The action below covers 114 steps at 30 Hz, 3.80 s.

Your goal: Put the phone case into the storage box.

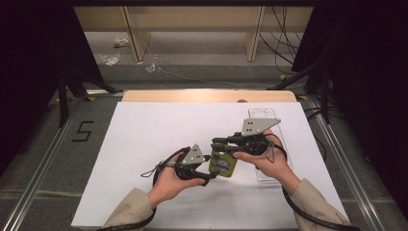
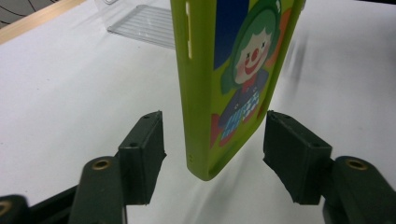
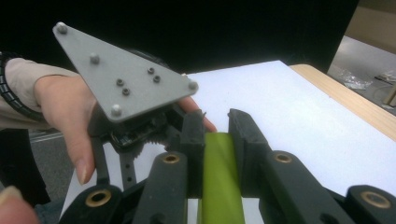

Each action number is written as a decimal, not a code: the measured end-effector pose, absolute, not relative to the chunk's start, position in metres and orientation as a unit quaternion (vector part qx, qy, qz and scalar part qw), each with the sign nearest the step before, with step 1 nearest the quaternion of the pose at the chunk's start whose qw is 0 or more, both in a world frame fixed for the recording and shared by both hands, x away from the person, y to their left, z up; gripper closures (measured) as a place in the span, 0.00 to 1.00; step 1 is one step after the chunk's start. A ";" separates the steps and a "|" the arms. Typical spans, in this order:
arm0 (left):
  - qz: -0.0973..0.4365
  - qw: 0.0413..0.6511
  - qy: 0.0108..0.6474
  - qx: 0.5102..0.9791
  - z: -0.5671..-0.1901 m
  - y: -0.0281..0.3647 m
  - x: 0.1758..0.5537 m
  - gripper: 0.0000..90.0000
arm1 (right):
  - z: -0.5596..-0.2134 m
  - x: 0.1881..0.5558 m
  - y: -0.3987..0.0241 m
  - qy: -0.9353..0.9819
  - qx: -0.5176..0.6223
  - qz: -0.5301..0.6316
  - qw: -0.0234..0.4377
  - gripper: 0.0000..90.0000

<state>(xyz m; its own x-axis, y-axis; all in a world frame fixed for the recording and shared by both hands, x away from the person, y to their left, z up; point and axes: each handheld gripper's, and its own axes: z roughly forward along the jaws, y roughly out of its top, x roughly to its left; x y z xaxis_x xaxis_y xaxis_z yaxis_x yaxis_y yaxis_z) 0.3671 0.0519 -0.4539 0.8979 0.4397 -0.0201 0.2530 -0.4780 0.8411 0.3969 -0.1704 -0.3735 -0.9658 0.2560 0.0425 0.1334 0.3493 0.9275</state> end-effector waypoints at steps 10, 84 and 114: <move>0.078 0.464 0.180 0.864 -0.458 0.051 0.368 0.52 | -0.373 0.396 -0.168 0.819 0.111 0.562 0.043 0.86; 0.114 0.467 0.308 0.821 -0.443 0.071 0.371 0.86 | -0.383 0.403 -0.175 0.754 0.200 0.611 0.135 0.19; 0.129 0.468 0.339 0.806 -0.441 0.076 0.372 0.86 | -0.390 0.402 -0.170 0.751 0.218 0.606 0.144 0.17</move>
<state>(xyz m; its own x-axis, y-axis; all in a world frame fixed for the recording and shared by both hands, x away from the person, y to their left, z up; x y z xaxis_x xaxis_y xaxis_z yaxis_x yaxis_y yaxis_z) 0.3722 0.0757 -0.4407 0.7363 0.6676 -0.1103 0.4264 -0.3313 0.8417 0.4019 -0.1700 -0.3899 -0.8636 0.5019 0.0482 0.1535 0.1706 0.9733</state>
